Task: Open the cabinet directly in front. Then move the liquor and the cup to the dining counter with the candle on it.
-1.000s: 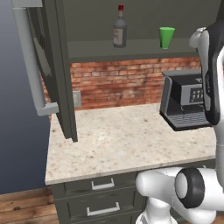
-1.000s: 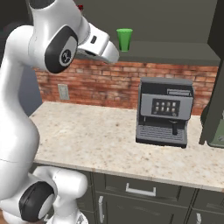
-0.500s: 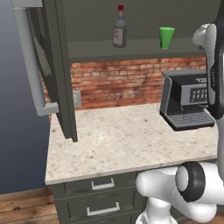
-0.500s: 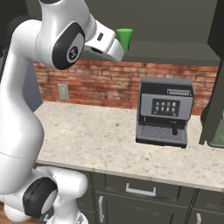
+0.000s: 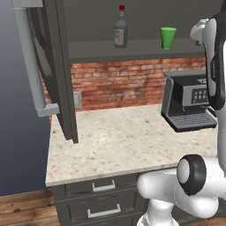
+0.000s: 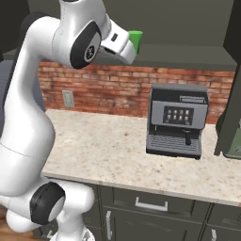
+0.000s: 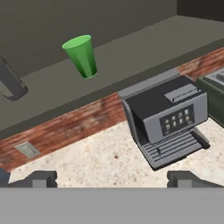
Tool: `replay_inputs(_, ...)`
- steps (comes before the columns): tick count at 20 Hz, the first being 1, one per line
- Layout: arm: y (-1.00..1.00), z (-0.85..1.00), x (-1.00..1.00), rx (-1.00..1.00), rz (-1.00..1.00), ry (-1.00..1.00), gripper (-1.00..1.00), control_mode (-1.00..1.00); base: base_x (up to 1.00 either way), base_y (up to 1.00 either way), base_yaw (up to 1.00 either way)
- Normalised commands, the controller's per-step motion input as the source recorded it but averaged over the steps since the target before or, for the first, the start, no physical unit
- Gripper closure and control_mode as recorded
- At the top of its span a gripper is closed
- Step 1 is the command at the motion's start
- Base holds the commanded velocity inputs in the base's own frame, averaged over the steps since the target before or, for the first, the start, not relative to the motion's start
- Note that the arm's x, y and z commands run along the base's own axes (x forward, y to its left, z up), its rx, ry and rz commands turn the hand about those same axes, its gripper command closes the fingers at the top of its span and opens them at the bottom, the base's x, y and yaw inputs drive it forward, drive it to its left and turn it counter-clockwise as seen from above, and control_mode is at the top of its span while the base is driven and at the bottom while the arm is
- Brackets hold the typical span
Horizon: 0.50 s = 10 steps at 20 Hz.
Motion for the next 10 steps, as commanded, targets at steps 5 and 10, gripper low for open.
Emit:
replay_inputs(5, 0.0, -0.01, 0.02, 0.0, 0.02, -0.11, -1.0, -1.0, 0.0, 0.0, 0.0)
replay_inputs(10, 0.0, -0.01, 0.0, 0.0, 0.0, -0.29, -1.0, -1.0, 0.0, 0.0, 0.0)
